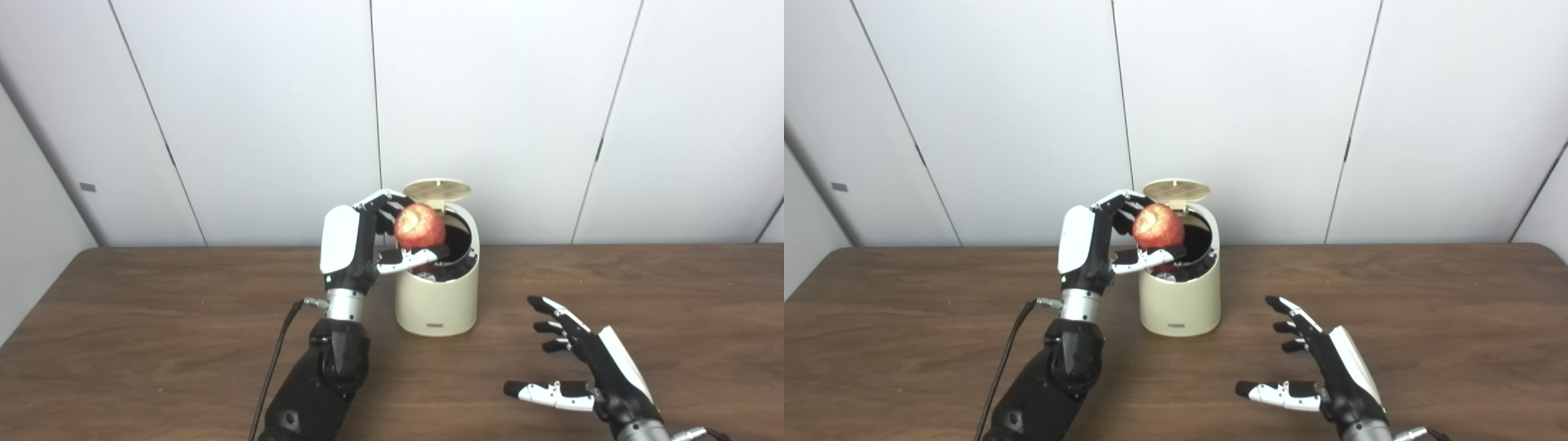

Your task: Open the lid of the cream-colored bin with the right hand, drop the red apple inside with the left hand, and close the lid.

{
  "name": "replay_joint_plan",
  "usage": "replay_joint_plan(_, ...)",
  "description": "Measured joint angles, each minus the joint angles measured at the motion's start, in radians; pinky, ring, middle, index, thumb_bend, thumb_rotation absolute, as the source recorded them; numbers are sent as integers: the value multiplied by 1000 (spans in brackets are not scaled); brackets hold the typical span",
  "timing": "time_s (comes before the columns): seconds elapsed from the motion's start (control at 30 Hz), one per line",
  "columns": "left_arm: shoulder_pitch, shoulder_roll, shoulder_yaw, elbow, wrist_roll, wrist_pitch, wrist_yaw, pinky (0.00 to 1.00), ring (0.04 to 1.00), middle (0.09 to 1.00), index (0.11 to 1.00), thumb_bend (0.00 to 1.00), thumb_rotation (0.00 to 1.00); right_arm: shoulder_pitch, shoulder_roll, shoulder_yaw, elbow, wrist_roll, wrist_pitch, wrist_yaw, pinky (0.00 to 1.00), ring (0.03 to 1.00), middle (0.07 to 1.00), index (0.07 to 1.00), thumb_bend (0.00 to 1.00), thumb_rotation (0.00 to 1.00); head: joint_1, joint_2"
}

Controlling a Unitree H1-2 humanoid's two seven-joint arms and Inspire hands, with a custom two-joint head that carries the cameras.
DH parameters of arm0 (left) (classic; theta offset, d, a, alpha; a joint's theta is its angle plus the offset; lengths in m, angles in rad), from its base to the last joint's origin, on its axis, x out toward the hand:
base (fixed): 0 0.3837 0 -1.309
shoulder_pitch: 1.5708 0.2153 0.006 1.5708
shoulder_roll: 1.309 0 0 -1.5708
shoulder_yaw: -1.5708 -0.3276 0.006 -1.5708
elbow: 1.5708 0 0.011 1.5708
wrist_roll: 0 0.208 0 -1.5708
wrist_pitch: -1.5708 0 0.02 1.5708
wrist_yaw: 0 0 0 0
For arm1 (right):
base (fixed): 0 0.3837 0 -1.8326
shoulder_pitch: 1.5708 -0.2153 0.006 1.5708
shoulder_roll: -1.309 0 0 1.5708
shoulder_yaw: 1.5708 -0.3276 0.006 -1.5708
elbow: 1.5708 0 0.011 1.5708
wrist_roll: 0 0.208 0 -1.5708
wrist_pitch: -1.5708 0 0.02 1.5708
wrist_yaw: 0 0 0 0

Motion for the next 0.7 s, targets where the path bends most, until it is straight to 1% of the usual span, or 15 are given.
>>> replay_joint_plan(0.2, 9, 17, -10, -36, -4, 21, -56, 457, 580, 659, 750, 1000, 393, 1, -1, 0, 0, 2, 0, 0, 689, 798, 887, 865, 662, 204, 6, 3)
replay_joint_plan(0.57, 36, 21, -7, -81, -24, 39, -90, 457, 577, 658, 737, 1000, 390, 1, -1, 1, 0, 2, 0, 0, 667, 784, 882, 842, 648, 156, 6, 5)
replay_joint_plan(0.63, 40, 21, -6, -84, -25, 39, -90, 450, 572, 655, 729, 977, 387, 1, -1, 1, 0, 3, 0, 0, 666, 786, 883, 841, 644, 143, 6, 5)
replay_joint_plan(0.7, 48, 21, -3, -93, -28, 37, -88, 450, 569, 646, 712, 938, 360, 1, -1, 0, 0, 3, 0, 0, 666, 787, 885, 845, 639, 143, 11, 6)
